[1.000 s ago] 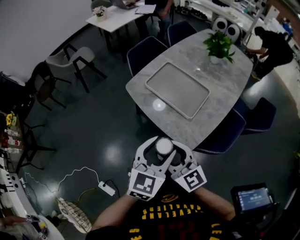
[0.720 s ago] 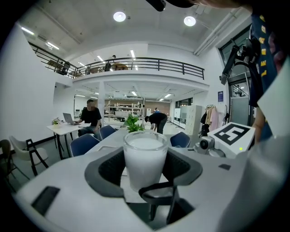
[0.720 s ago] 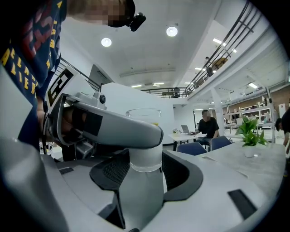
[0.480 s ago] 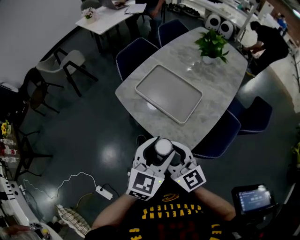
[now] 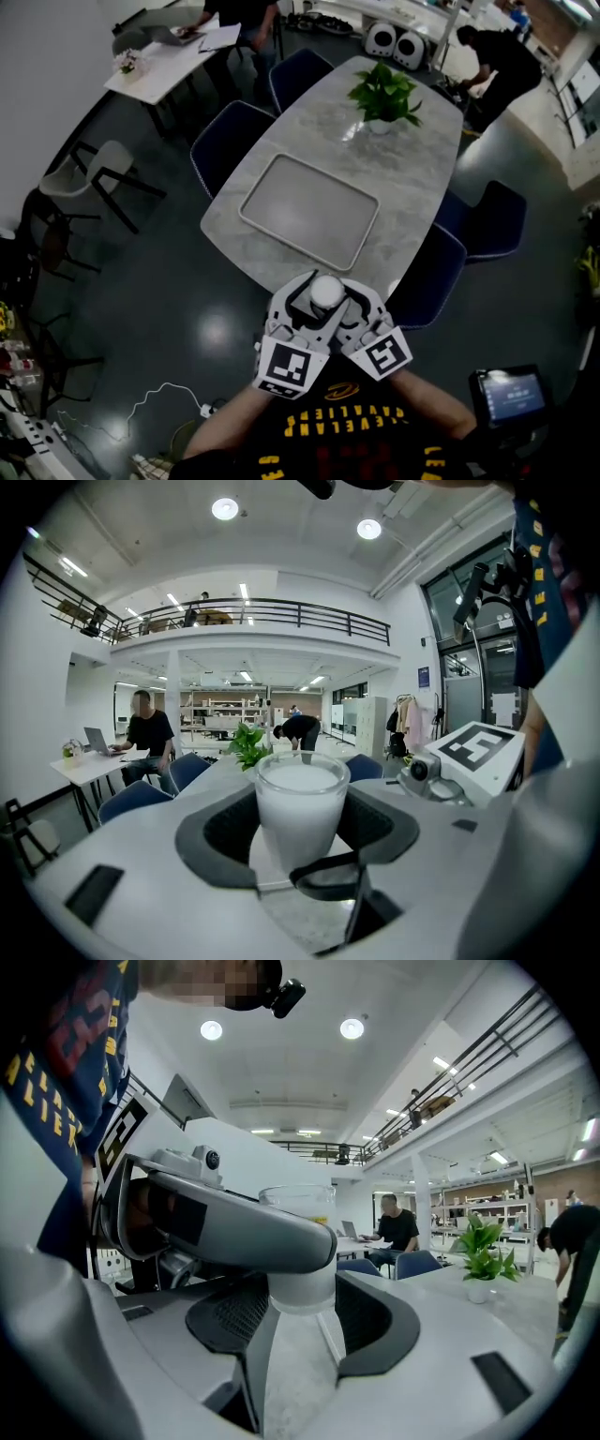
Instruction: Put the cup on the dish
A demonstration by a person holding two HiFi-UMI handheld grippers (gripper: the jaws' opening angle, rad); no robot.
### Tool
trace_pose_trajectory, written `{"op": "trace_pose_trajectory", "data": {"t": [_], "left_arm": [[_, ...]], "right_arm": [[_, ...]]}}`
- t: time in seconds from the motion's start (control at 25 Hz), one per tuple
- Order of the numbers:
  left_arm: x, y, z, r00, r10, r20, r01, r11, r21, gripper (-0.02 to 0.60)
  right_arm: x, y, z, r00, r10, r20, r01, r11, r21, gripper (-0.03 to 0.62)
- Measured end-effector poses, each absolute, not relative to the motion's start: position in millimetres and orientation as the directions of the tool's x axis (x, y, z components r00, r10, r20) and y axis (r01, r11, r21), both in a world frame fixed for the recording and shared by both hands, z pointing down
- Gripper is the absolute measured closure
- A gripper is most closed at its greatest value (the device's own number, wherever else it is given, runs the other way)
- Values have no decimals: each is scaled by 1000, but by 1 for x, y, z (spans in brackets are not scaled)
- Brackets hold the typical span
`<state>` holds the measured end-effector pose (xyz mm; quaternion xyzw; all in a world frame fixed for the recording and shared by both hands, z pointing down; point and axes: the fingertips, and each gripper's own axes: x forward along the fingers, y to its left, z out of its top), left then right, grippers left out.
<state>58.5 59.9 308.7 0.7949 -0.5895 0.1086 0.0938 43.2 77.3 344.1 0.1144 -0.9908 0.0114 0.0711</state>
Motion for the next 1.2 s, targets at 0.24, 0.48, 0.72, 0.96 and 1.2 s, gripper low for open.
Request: {"op": "trace_pose_trajectory", "data": {"t": [0.24,0.48,0.72,0.96,1.2], "left_arm": [[30,24,319,316,-898,307,-946,-324,24,322],[-2,-11,316,346,-885,311,-931,-364,0,322],[-28,-40,315,378,-875,304,-913,-406,-34,322],[-44,-70,330,428,-846,318,-888,-459,-26,322],[-54,-94,344,486,-817,310,-856,-517,-22,322]], "right_arm": [[13,42,353,-958,-240,156,-249,967,-44,368],[-20,7,351,-950,-272,152,-282,958,-48,368],[-48,-23,351,-939,-315,142,-323,946,-36,368],[-65,-54,367,-920,-353,169,-362,932,-30,368],[-77,-79,382,-890,-396,224,-413,910,-34,368]]}}
